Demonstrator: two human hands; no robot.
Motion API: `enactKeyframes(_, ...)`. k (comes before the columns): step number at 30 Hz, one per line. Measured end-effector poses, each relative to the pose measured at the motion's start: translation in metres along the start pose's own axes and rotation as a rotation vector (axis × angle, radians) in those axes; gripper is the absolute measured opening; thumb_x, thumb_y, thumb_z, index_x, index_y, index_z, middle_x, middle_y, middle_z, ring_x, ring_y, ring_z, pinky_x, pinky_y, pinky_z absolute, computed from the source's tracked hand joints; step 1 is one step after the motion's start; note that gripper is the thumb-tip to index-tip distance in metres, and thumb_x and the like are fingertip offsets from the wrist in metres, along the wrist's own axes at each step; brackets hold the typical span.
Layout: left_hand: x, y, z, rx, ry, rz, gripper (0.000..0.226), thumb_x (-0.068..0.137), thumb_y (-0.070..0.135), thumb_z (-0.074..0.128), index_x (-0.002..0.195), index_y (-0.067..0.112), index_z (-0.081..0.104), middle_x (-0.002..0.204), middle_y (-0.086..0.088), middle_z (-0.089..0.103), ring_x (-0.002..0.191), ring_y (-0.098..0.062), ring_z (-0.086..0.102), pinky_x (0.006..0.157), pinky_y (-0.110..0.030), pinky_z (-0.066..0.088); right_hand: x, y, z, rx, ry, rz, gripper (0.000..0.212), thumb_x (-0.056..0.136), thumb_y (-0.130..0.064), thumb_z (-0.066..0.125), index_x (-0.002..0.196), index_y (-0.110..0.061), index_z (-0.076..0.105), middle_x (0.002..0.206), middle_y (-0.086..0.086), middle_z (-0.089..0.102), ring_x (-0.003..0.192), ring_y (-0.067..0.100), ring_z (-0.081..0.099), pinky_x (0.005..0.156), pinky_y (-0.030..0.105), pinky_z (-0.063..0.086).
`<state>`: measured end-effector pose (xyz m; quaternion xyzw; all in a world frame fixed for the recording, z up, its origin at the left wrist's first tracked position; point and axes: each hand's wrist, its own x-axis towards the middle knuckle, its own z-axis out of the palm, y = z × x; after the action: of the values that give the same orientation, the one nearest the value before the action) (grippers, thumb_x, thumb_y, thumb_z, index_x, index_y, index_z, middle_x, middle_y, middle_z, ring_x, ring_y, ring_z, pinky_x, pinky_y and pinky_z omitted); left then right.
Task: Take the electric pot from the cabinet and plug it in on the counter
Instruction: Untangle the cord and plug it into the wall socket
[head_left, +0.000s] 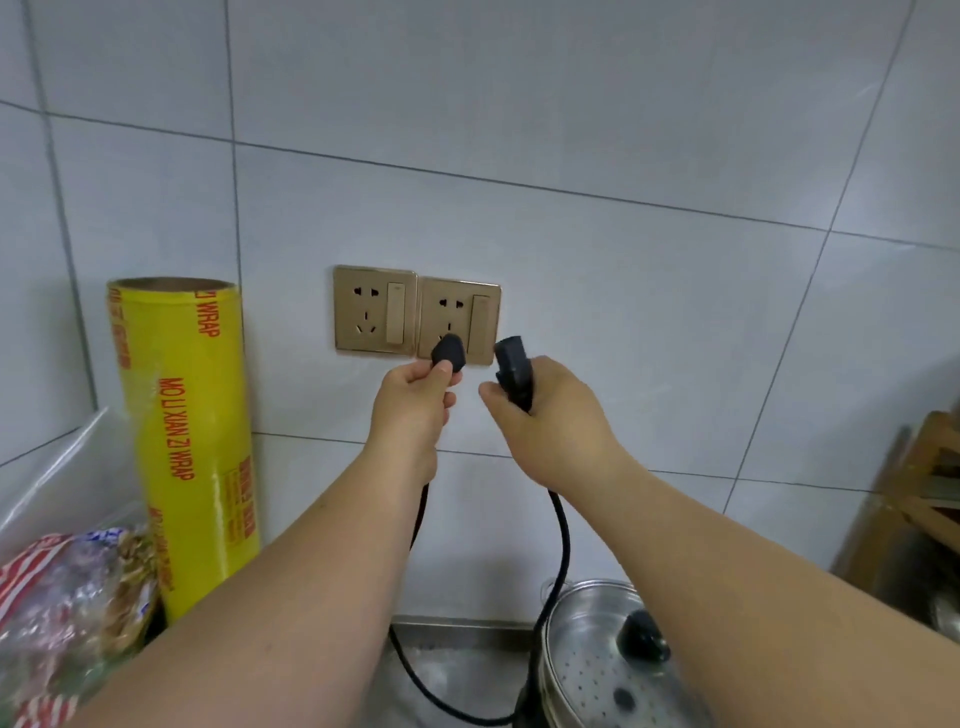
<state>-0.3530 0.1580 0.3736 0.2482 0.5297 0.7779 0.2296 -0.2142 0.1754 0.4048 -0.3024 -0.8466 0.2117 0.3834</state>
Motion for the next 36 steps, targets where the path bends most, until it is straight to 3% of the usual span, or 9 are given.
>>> enactKeyframes(1,0.003,-0.001,0.001,-0.036,0.013,-0.017,0.025,0.091,0.021,0.053,0.114,0.013,0.057,0.085,0.002,0.066,0.069,-0.010,0.055,0.062,-0.024,0.044,0.007,0.001,0.003,-0.178,-0.016,-0.168,0.021,0.088,-0.033,0.052,0.102,-0.018,0.058,0.102,0.000,0.062,0.081,0.018,0.055,0.067,0.029,0.045)
enactKeyframes(3,0.007,-0.003,0.001,-0.082,0.021,-0.042,0.014,0.090,0.018,0.055,0.104,0.017,0.059,0.086,-0.004,0.065,0.069,-0.012,0.055,0.059,-0.023,0.043,0.019,0.005,0.012,-0.475,-0.099,-0.365,0.045,0.086,-0.023,0.050,0.130,-0.022,0.047,0.138,-0.006,0.046,0.107,0.022,0.047,0.085,0.033,0.042)
enactKeyframes(6,0.013,-0.006,-0.001,-0.102,-0.019,-0.028,0.005,0.089,0.023,0.057,0.088,0.028,0.054,0.094,-0.008,0.065,0.080,-0.019,0.060,0.063,-0.026,0.045,0.035,0.010,0.027,-0.696,-0.114,-0.429,0.063,0.085,-0.026,0.048,0.145,-0.024,0.026,0.155,-0.012,0.019,0.121,0.022,0.037,0.091,0.036,0.032)
enactKeyframes(18,0.020,-0.010,0.004,-0.185,-0.115,0.038,0.005,0.091,0.027,0.054,0.087,0.029,0.052,0.094,-0.004,0.063,0.085,-0.015,0.061,0.066,-0.024,0.048,0.037,0.015,0.035,-0.875,-0.052,-0.471,0.065,0.082,-0.026,0.046,0.144,-0.021,0.027,0.158,-0.008,0.010,0.114,0.023,0.042,0.079,0.036,0.027)
enactKeyframes(22,0.020,-0.011,0.004,-0.198,-0.114,0.034,0.003,0.090,0.025,0.055,0.092,0.023,0.053,0.101,-0.009,0.064,0.095,-0.024,0.063,0.079,-0.034,0.052,0.033,0.018,0.034,-0.906,-0.092,-0.445,0.064,0.084,-0.027,0.046,0.144,-0.020,0.025,0.159,-0.008,0.006,0.114,0.023,0.042,0.081,0.037,0.027)
enactKeyframes(26,0.023,-0.011,0.004,-0.135,-0.005,-0.024,0.028,0.086,0.036,0.061,0.097,0.010,0.059,0.100,-0.012,0.068,0.098,-0.030,0.063,0.093,-0.048,0.049,0.034,0.015,0.034,-0.933,-0.121,-0.432,0.060,0.085,-0.027,0.045,0.142,-0.020,0.028,0.159,-0.007,0.004,0.115,0.023,0.041,0.082,0.039,0.028)
enactKeyframes(28,0.025,-0.010,0.002,-0.070,0.000,-0.088,0.041,0.082,0.045,0.063,0.097,0.007,0.061,0.099,-0.015,0.069,0.095,-0.031,0.064,0.091,-0.047,0.051,0.035,0.012,0.034,-0.954,-0.124,-0.452,0.060,0.086,-0.027,0.043,0.144,-0.019,0.027,0.159,-0.005,0.004,0.115,0.022,0.041,0.082,0.040,0.028)
enactKeyframes(32,0.030,-0.005,-0.002,0.089,-0.011,-0.148,0.039,0.079,0.052,0.062,0.075,0.014,0.058,0.093,-0.017,0.068,0.091,-0.034,0.065,0.084,-0.046,0.055,0.040,0.003,0.033,-1.042,-0.176,-0.431,0.060,0.086,-0.023,0.040,0.144,-0.015,0.027,0.159,-0.002,0.002,0.114,0.023,0.043,0.088,0.043,0.029)
enactKeyframes(36,0.033,0.000,-0.004,0.090,-0.035,-0.194,0.040,0.076,0.053,0.066,0.081,0.014,0.059,0.090,-0.012,0.068,0.085,-0.027,0.064,0.076,-0.042,0.058,0.045,-0.002,0.031,-1.105,-0.225,-0.389,0.066,0.086,-0.026,0.040,0.147,-0.019,0.015,0.159,-0.003,0.001,0.109,0.023,0.047,0.090,0.043,0.028)
